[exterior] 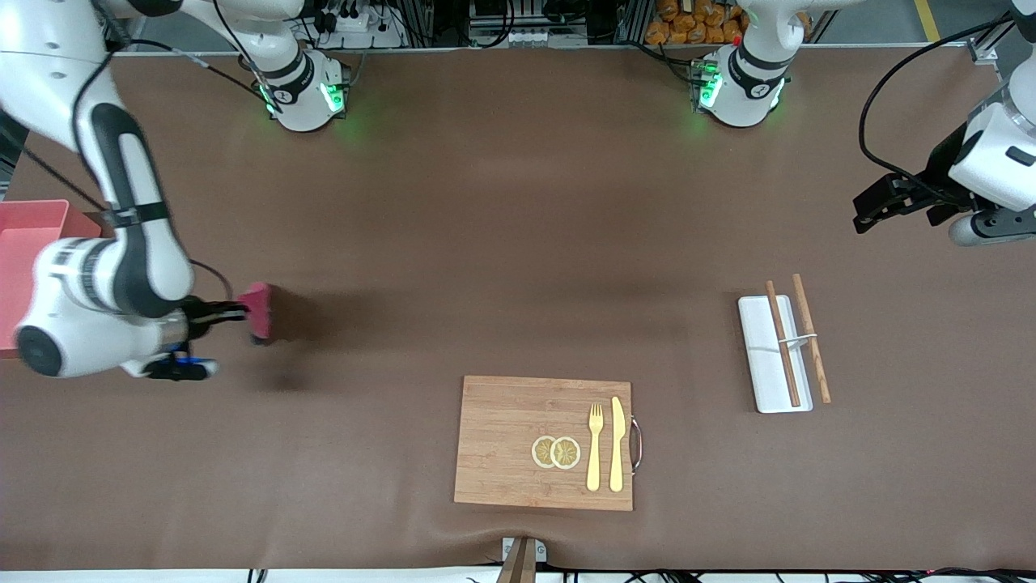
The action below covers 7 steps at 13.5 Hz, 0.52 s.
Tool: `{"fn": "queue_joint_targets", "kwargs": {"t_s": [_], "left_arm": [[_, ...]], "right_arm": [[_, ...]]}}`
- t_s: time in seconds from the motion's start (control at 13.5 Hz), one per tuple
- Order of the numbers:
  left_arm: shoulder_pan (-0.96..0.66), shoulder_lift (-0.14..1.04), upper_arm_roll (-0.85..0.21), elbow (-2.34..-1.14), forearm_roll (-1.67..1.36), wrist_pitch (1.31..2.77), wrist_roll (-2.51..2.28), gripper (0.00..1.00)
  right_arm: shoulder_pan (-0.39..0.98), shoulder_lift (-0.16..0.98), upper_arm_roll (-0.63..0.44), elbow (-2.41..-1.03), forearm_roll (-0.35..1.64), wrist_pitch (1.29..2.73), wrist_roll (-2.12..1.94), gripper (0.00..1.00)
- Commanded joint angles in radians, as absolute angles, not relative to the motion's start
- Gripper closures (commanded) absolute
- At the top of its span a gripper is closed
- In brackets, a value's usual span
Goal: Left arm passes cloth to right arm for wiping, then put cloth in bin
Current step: 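Carry the cloth toward the pink bin while the left gripper returns, then move the cloth over the pink bin with the right gripper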
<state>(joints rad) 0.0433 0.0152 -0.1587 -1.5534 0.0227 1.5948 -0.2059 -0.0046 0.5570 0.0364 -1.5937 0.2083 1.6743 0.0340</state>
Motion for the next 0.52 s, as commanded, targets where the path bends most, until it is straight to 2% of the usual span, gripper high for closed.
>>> {"fn": "queue_joint_targets", "kwargs": {"t_s": [0.0, 0.15, 0.44], "left_arm": [[0.02, -0.017, -0.135, -1.575, 0.008, 1.612, -0.163, 0.0], [0.018, -0.024, -0.127, -1.578, 0.008, 1.603, -0.143, 0.0], [0.0, -0.026, -0.113, -1.575, 0.012, 1.58, -0.147, 0.0]], "right_arm": [[0.075, 0.511, 0.031, -1.6, 0.346, 1.634, 0.118, 1.0], [0.101, 0.462, 0.029, -1.595, 0.419, 1.602, 0.124, 1.0], [0.084, 0.292, 0.017, -1.592, 0.408, 1.505, 0.118, 1.0]]}}
